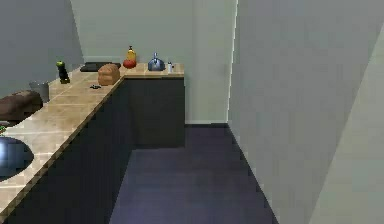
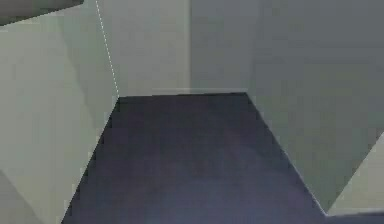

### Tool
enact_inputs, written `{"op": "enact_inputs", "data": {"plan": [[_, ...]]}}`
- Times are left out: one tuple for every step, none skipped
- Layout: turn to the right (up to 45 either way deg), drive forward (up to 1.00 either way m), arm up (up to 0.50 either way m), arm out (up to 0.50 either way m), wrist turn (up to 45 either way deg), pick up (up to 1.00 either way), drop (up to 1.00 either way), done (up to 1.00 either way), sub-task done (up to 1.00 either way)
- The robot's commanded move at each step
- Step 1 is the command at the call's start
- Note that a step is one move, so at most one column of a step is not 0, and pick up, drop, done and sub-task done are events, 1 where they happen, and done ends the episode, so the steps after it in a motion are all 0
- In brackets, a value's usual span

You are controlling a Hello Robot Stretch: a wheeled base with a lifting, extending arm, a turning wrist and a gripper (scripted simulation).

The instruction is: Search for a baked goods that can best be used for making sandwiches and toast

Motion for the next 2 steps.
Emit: {"op": "enact_inputs", "data": {"plan": [[0.0, 0.4, 0.0, 0.0, 0.0, 0.0, 0.0, 0.0, 0.0], [-45.0, 0.0, 0.0, 0.0, 0.0, 0.0, 0.0, 0.0, 0.0]]}}
